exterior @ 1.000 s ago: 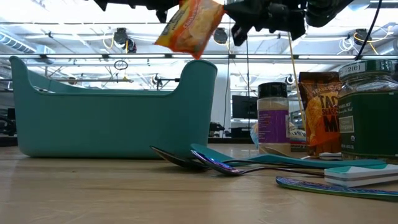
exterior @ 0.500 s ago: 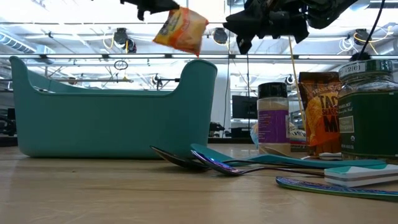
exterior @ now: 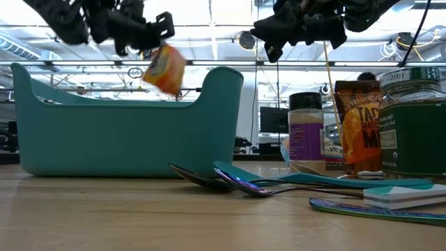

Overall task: Pick & Place Food Item
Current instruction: Put the orange noodle pack into the gray bin

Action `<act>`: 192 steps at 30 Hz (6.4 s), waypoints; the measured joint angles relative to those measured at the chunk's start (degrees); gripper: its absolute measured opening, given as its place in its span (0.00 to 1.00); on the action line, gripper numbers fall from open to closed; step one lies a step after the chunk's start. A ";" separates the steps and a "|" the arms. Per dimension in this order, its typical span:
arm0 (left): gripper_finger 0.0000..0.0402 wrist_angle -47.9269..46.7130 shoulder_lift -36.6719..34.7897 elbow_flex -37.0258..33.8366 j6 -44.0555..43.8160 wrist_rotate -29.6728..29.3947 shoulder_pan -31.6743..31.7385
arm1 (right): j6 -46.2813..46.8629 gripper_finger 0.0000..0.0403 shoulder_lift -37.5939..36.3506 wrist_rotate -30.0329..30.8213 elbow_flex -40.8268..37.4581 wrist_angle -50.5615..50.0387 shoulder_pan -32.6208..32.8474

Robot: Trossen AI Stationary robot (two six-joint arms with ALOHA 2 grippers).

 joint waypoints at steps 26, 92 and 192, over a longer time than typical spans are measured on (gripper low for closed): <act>0.01 5.81 14.46 -2.14 -10.18 -2.65 3.96 | -0.95 0.16 0.02 0.34 0.00 -0.13 0.00; 0.01 12.73 18.47 13.16 29.91 -2.51 -14.56 | -7.49 0.65 22.14 49.09 1.57 38.65 8.24; 0.03 -124.75 34.42 81.90 -4.46 48.59 -0.96 | -24.45 0.00 6.56 39.01 1.60 -1.40 7.10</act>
